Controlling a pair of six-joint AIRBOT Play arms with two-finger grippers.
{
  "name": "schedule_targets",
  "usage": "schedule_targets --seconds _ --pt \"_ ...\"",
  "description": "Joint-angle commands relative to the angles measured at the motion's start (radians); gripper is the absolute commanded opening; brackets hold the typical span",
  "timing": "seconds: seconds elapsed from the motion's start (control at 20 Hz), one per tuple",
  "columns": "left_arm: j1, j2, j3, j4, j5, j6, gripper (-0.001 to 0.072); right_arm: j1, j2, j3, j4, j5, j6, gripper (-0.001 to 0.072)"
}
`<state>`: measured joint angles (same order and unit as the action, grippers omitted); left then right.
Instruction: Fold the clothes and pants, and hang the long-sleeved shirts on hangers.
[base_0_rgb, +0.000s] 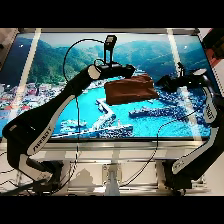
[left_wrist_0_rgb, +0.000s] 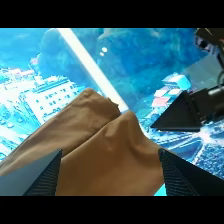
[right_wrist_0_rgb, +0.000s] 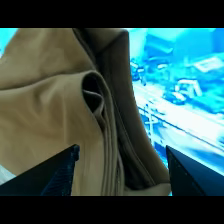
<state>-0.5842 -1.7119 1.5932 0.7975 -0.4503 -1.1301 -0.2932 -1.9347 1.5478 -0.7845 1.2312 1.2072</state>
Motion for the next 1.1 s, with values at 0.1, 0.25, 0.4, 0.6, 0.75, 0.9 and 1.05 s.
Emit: schedule_targets --seconds 0.1,0.25,0.4,0.6,0.75,0.9,1.05 --pt "0.002 -0.003 0.0 0.011 -0.011 0.0 0.0704 0.093 -0.047 0.001 0.001 -0.052 0.026 0.0632" --pt "0.002 -0.003 0.0 0.011 -0.039 0.0 0.0704 0.134 -0.082 0.002 0.006 -0.037 0.077 0.0607" --pt "0.002 -0.003 -0.001 0.011 -0.041 0.0 0.0704 0.177 -0.088 0.002 0.013 -0.007 0.074 0.0594" --pt "0.002 -0.003 -0.001 0.011 -0.041 0.0 0.0704 0.267 -0.088 0.002 0.013 0.006 0.021 0.0385" --pt "0.002 -0.003 0.0 0.011 -0.041 0.0 0.0704 0.332 -0.087 0.005 0.014 -0.011 -0.067 0.0062" --pt "0.017 0.0 0.0 0.022 -0.043 0.015 0.0704 0.352 -0.079 0.022 0.02 -0.019 -0.071 0.0017" --pt "0.079 0.045 0.0 0.072 -0.117 0.015 0.0704 0.315 -0.011 0.023 0.021 -0.031 -0.064 0.0017"
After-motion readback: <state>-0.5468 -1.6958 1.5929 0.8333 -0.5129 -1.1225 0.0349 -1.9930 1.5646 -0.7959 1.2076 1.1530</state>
